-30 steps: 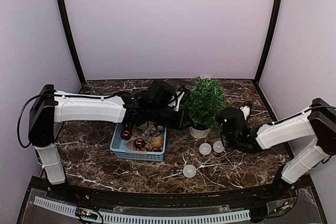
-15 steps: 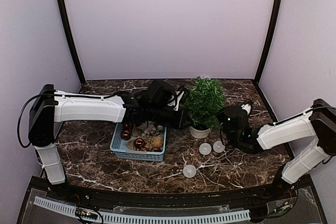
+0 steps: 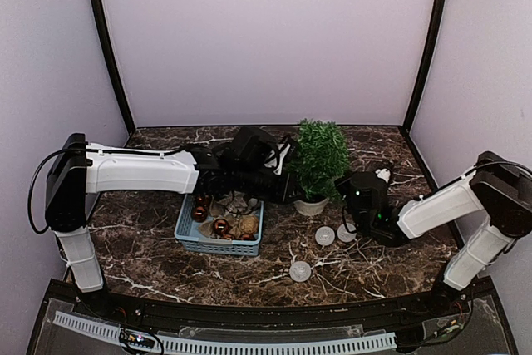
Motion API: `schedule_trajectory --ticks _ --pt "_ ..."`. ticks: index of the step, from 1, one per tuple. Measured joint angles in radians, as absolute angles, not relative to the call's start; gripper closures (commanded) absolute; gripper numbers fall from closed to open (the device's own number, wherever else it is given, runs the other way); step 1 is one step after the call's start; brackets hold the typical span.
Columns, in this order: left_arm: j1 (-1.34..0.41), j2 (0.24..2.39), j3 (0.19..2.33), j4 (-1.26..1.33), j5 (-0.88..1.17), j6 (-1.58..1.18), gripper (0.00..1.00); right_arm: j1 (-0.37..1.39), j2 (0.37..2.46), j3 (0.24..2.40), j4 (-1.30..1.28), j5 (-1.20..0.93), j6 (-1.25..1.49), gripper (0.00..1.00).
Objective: Decorate the small christmas tree
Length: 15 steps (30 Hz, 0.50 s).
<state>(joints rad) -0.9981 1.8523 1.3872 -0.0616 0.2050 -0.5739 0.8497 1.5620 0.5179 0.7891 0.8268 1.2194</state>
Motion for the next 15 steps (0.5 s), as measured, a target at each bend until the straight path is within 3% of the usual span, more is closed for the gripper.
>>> schedule_trajectory --ticks 15 --pt "-0.986 1.852 1.387 -0.060 0.206 -0.574 1.00 0.850 1.643 0.538 0.834 0.753 1.217 1.00"
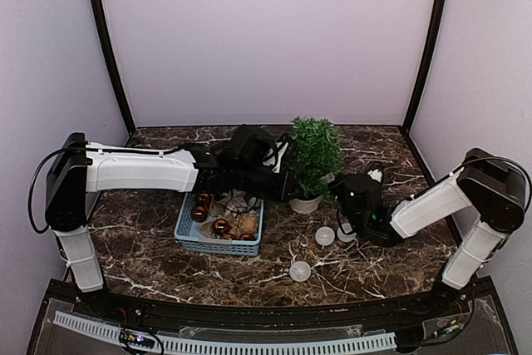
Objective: Decorate the small christmas tree
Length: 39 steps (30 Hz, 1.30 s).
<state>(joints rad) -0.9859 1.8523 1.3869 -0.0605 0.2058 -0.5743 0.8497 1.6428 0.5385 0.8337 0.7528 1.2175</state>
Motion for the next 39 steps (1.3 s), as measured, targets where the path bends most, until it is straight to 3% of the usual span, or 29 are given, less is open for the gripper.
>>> schedule_trajectory --ticks 27,39 --pt "-0.962 1.852 1.386 -0.052 0.226 -0.581 1.00 0.850 1.682 0.508 0.928 0.489 1.155 1.00" --pt "-0.951 1.847 1.368 -0.046 0.225 -0.580 1.00 0.850 1.562 0.493 0.813 0.472 1.123 0.68"
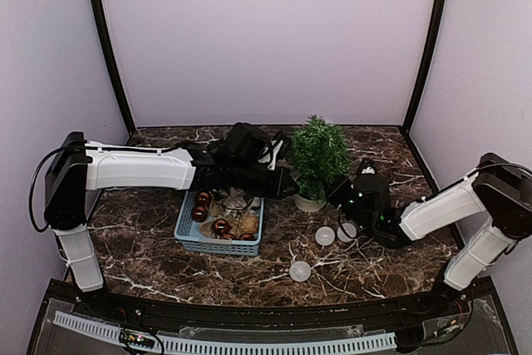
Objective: Decorate the small christmas tree
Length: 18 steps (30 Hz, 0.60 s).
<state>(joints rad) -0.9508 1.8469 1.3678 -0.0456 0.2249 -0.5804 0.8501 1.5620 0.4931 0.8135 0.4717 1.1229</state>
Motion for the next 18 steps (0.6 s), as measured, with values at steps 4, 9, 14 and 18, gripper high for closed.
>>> schedule_trajectory --ticks 4,9,14,18 --pt "-0.951 1.847 1.367 -0.045 0.225 -0.580 1.00 0.850 1.496 0.491 0.760 0.490 1.119 0.62" --pt "-0.949 1.843 1.364 -0.042 0.224 -0.580 1.00 0.850 1.475 0.491 0.707 0.502 1.117 0.52" --pt "-0.945 1.836 1.357 -0.040 0.222 -0.580 1.00 0.850 1.449 0.473 0.663 0.508 1.120 0.44" --pt "-0.944 1.834 1.356 -0.041 0.220 -0.580 1.00 0.850 1.380 0.450 0.621 0.518 1.122 0.37"
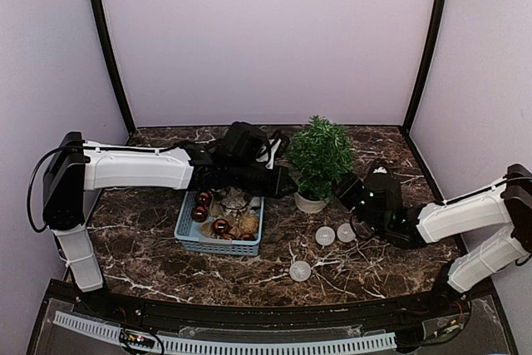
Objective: Decorate the small christmas tree
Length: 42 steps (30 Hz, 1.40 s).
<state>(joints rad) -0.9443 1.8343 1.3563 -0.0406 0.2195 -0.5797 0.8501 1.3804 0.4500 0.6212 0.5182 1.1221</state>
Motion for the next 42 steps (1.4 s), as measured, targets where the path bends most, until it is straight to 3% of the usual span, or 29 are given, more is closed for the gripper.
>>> schedule_trajectory --ticks 18,26,30,42 --pt "-0.937 1.832 1.351 -0.042 0.216 -0.569 1.00 0.810 1.048 0.418 0.288 0.549 1.085 0.12" --pt "-0.934 1.832 1.351 -0.043 0.216 -0.556 1.00 0.688 0.799 0.418 0.064 0.449 0.992 0.10" --pt "-0.934 1.832 1.351 -0.047 0.217 -0.550 1.00 0.660 0.705 0.418 -0.051 0.358 0.935 0.15" --pt "-0.934 1.818 1.349 -0.067 0.187 -0.519 0.56 0.662 0.455 0.203 -0.111 0.111 0.925 0.32"
